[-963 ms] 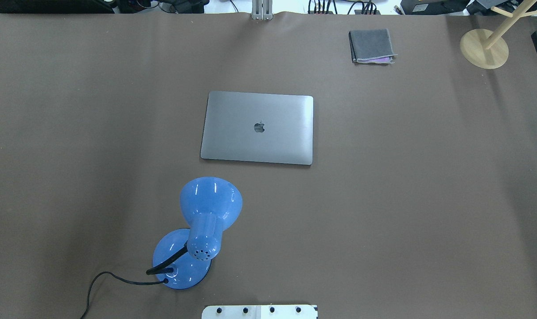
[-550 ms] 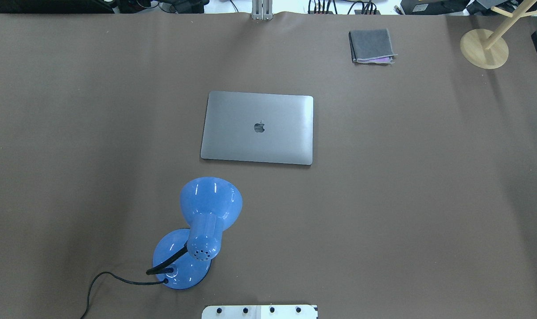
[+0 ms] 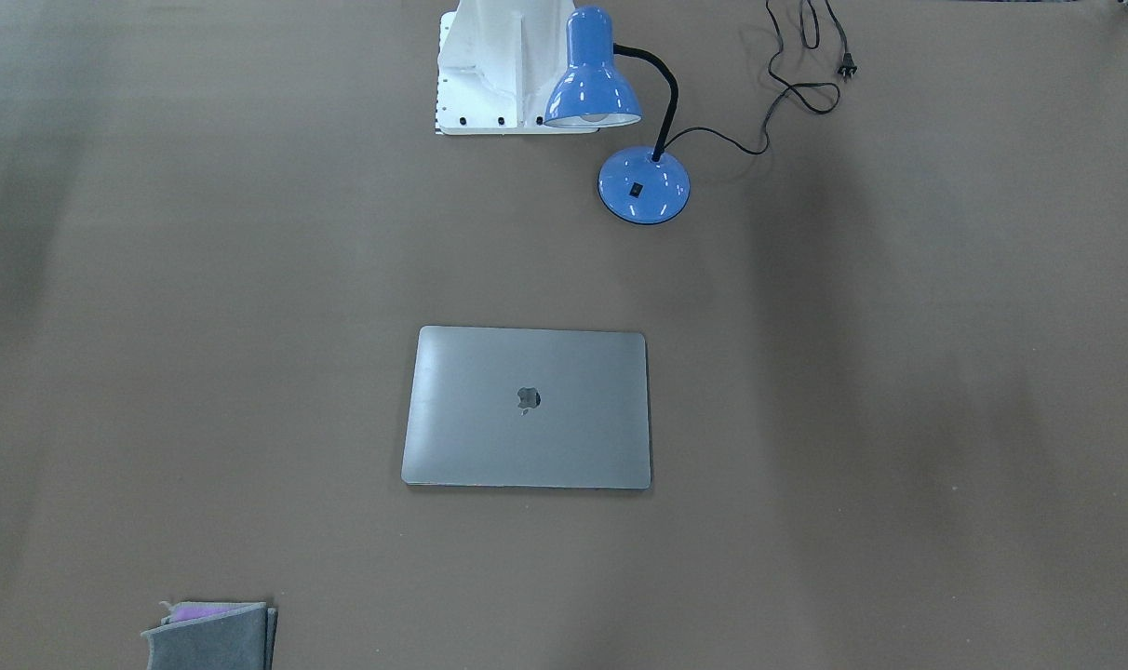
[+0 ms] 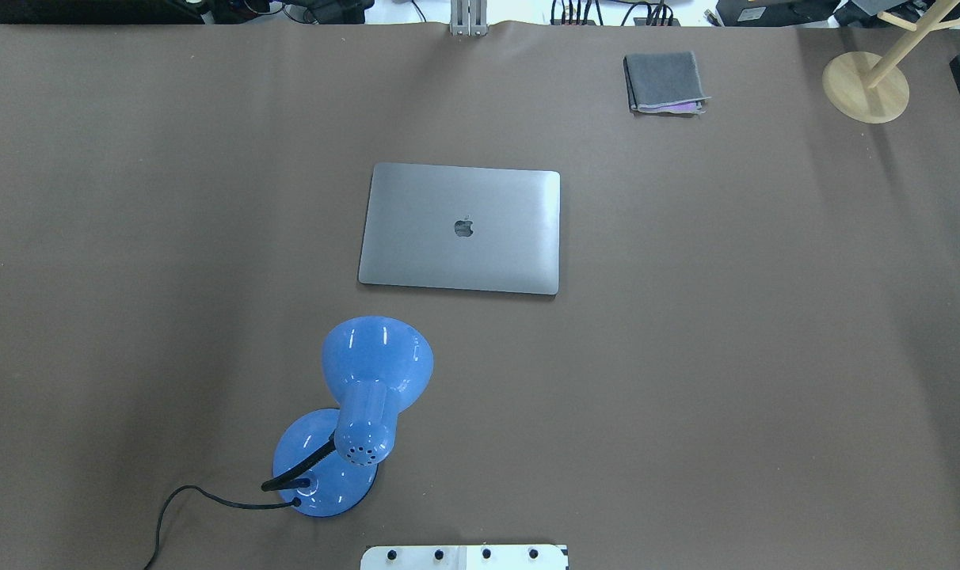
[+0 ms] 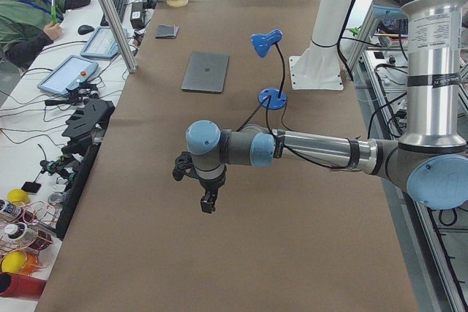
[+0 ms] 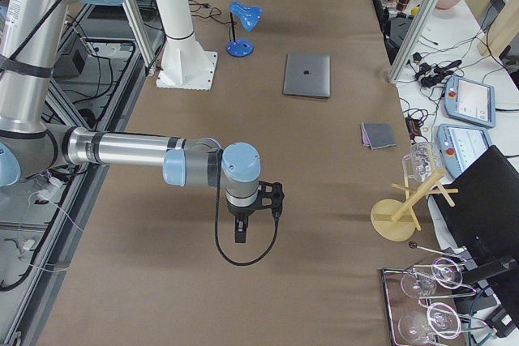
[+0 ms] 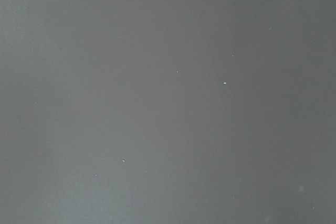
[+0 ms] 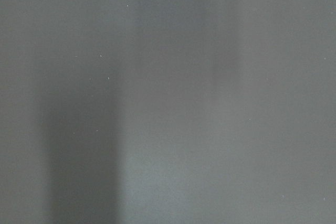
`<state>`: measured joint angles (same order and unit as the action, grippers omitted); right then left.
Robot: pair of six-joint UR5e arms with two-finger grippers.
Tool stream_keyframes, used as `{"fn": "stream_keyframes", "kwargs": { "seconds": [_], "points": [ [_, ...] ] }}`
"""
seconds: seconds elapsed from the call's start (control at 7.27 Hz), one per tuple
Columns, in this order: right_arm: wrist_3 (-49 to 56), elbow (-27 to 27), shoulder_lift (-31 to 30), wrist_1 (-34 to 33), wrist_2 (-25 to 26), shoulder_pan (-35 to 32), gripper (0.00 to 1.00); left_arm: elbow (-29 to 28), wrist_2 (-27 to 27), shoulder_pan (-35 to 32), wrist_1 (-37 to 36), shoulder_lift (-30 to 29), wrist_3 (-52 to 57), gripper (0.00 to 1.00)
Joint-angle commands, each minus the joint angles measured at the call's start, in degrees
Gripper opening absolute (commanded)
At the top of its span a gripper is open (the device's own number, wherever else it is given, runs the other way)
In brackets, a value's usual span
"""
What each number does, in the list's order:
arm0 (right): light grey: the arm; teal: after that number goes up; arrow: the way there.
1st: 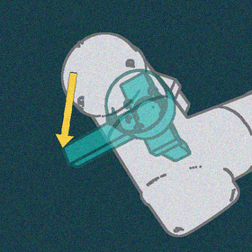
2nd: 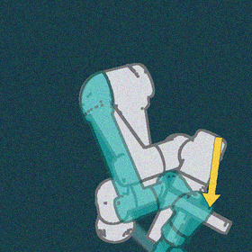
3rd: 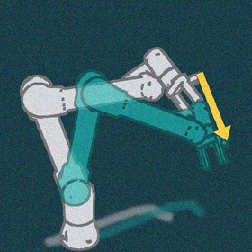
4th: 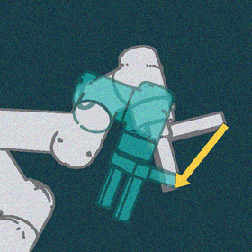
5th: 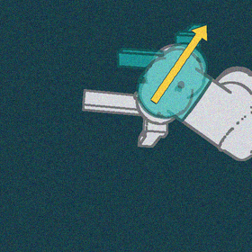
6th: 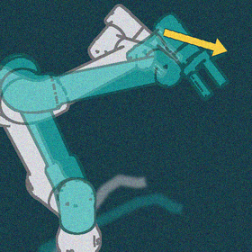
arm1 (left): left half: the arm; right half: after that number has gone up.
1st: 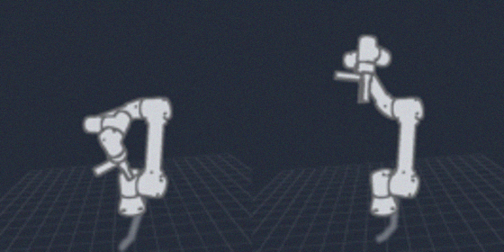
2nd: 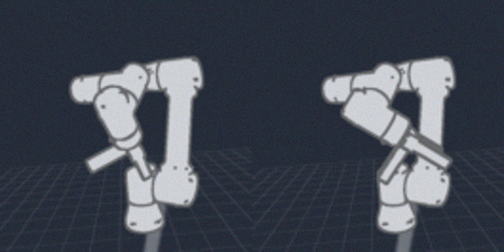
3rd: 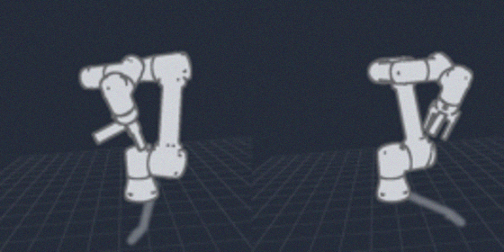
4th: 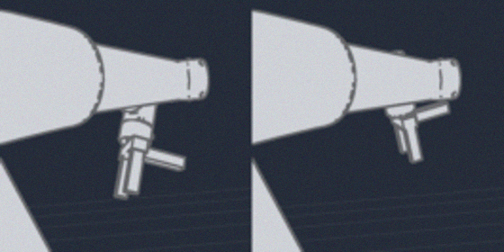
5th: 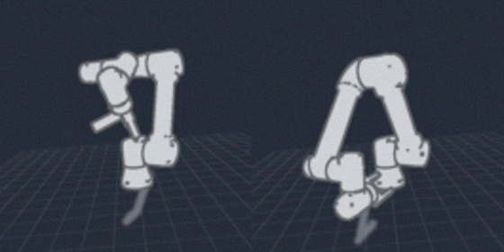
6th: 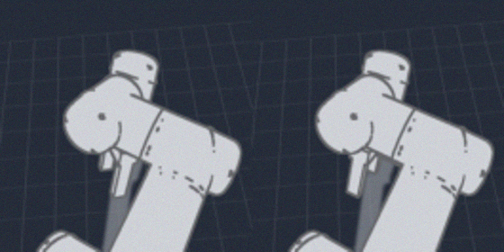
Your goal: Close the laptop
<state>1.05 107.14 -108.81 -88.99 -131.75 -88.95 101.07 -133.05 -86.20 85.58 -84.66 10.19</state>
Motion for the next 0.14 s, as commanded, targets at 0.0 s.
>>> {"fn": "stream_keyframes", "kwargs": {
  "seconds": [0.0],
  "points": [
    [0.0, 0.0, 0.0, 0.22, 0.0, 0.0, 1.0, 0.09, 0.07, -0.02, -0.06, 0.11, 0.0, 0.99]
  ]
}}
